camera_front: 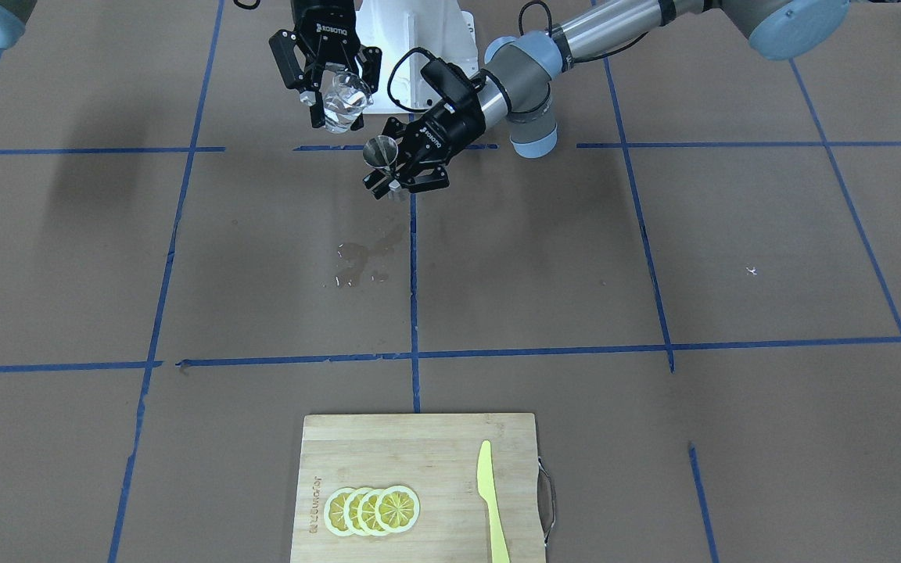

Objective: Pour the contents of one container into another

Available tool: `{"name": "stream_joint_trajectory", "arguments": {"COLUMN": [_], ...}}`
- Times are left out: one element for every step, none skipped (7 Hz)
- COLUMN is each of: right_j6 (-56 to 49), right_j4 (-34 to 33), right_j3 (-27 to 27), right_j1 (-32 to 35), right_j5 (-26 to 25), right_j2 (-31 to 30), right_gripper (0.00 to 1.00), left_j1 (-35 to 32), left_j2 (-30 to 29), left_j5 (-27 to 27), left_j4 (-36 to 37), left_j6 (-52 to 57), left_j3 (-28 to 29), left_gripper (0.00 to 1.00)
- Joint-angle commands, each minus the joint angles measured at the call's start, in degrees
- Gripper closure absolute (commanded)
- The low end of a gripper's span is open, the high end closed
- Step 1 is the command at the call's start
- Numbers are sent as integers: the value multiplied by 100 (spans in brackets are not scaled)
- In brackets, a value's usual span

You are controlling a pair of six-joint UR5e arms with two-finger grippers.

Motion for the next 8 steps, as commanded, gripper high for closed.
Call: {"name": "stream_joint_trajectory", "arguments": {"right_j6": [-84,-102,-233,-347,-409,-427,-479,-576], "right_j4": [-412,-475,-502,-511,-580,-659,-747,-818], "right_j3": [21,21,13,39,48,57,65,135], "right_j1": [2,2,2,2,11,11,11,11], "right_j5": [15,15,15,15,15,15,15,15], "right_j2": [108,125,134,134,134,134,134,134], "right_gripper": [100,100,100,100,100,100,100,100], "left_j1": [6,32,59,59,68,68,68,68], "left_j2": [6,6,15,6,6,6,6,6], "left_j5": [9,52,79,88,79,79,88,88], "left_j4": [0,0,0,0,0,0,0,0], "left_j6": [0,0,0,0,0,0,0,0], "left_j3": [-4,-4,5,5,5,5,5,5], "left_gripper": [100,100,100,100,100,100,100,100]}}
